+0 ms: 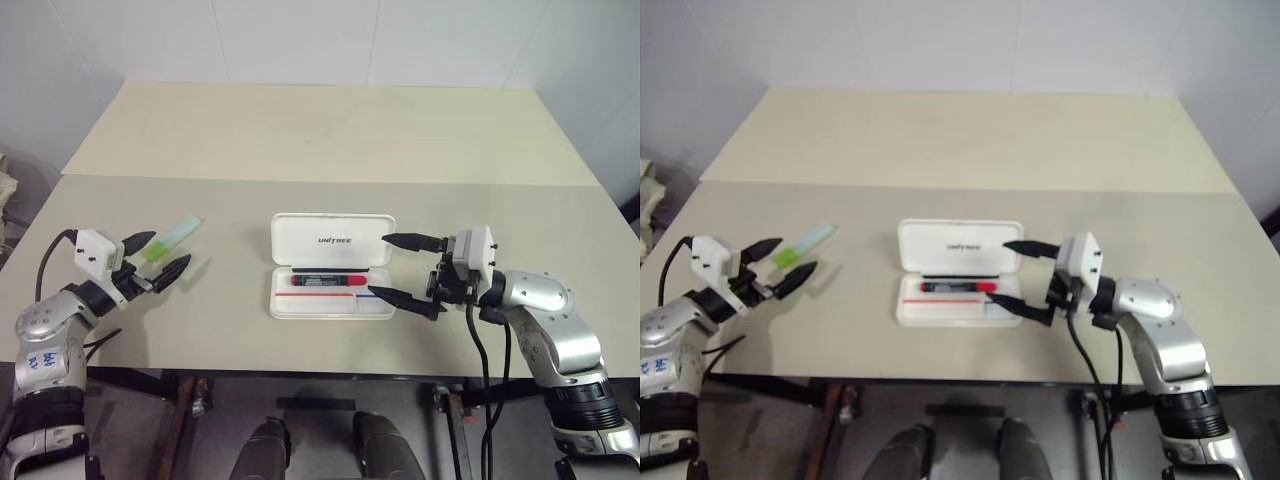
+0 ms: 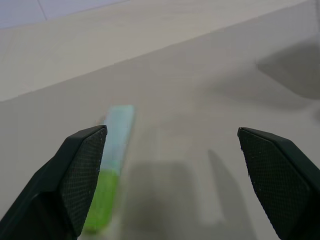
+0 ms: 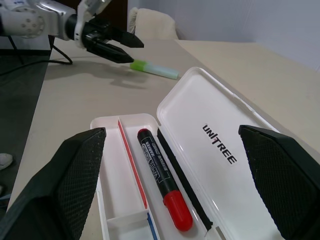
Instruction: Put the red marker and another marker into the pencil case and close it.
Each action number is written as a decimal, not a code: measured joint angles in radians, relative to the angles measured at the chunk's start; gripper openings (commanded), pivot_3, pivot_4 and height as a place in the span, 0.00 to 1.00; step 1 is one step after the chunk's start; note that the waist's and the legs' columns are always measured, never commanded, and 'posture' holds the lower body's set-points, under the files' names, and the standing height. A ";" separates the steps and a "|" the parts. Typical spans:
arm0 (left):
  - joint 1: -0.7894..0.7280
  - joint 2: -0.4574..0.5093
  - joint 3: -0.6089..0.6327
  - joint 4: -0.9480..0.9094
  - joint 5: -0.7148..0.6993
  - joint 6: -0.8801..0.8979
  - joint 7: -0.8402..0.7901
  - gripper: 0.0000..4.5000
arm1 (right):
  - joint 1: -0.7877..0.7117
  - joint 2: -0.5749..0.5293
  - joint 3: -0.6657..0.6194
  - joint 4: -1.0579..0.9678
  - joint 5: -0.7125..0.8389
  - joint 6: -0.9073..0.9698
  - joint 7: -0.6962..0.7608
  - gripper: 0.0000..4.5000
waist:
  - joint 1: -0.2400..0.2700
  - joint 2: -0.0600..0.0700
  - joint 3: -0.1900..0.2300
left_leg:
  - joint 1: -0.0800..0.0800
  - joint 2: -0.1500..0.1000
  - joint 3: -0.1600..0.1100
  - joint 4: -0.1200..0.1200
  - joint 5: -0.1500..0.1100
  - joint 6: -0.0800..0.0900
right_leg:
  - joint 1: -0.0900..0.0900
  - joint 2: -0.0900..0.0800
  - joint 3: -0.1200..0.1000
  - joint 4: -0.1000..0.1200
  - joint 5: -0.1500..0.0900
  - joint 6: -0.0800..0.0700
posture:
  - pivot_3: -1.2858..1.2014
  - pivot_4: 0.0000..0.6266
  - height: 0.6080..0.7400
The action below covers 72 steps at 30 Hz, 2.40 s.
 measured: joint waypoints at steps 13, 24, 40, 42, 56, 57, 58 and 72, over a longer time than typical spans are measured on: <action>-0.262 0.025 -0.065 0.468 0.081 -0.118 -0.031 0.99 | 0.018 -0.064 -0.002 -0.125 0.046 0.039 0.049 1.00 | -0.002 0.000 0.000 | 0.000 0.000 0.000 0.001 0.000 0.000 | -0.001 0.000 0.000 0.001 0.000 0.000 | 0.52 0.24 1.00; -0.334 0.036 -0.083 0.661 0.114 -0.152 -0.049 0.99 | 0.021 -0.074 -0.005 -0.125 0.048 0.041 0.039 1.00 | 0.000 0.000 0.000 | 0.000 0.000 0.000 0.001 0.000 0.000 | -0.001 0.000 0.000 0.002 0.000 0.000 | 0.52 0.24 1.00; -0.350 0.044 -0.085 0.684 0.117 -0.130 -0.083 0.28 | 0.044 -0.080 -0.039 -0.125 0.042 0.037 0.015 1.00 | 0.000 0.000 0.000 | 0.000 -0.001 0.000 0.001 0.000 0.000 | -0.001 0.000 0.000 0.002 0.000 0.000 | 0.52 0.24 1.00; -0.339 0.044 -0.081 0.675 0.114 -0.135 -0.086 0.28 | 0.044 -0.080 -0.039 -0.125 0.040 0.034 0.015 1.00 | 0.000 0.000 0.000 | 0.000 -0.001 0.000 0.001 0.000 0.000 | -0.001 0.000 0.000 0.002 0.000 0.000 | 0.52 0.24 1.00; -0.182 -0.015 -0.077 0.151 -0.035 -0.028 -0.241 0.28 | 0.085 -0.115 -0.080 -0.011 0.023 -0.058 0.084 1.00 | 0.000 -0.001 0.000 | -0.001 0.001 0.000 0.001 0.000 0.000 | -0.001 0.000 0.000 0.001 0.000 0.000 | 0.52 0.24 1.00; -0.168 -0.018 -0.082 0.085 -0.053 -0.004 -0.251 0.28 | 0.093 -0.126 -0.087 0.000 0.022 -0.060 0.094 1.00 | 0.000 -0.001 0.000 | -0.001 0.002 0.000 0.001 0.000 0.000 | -0.001 0.000 0.000 0.001 0.000 0.000 | 0.52 0.24 1.00; -0.152 -0.018 -0.087 0.008 -0.073 0.027 -0.256 0.28 | 0.097 -0.132 -0.092 0.013 0.021 -0.064 0.102 1.00 | 0.000 -0.001 0.000 | -0.002 0.002 0.000 0.001 0.000 0.000 | -0.001 0.000 0.000 0.001 0.000 0.000 | 0.52 0.24 1.00; -0.045 -0.022 -0.292 -0.473 -0.177 0.311 -0.326 0.28 | 0.188 -0.157 -0.175 0.068 0.014 -0.079 0.096 1.00 | 0.004 -0.001 0.000 | 0.000 -0.001 0.001 0.002 0.000 0.000 | 0.001 0.000 0.002 0.001 0.000 0.000 | 0.52 0.24 1.00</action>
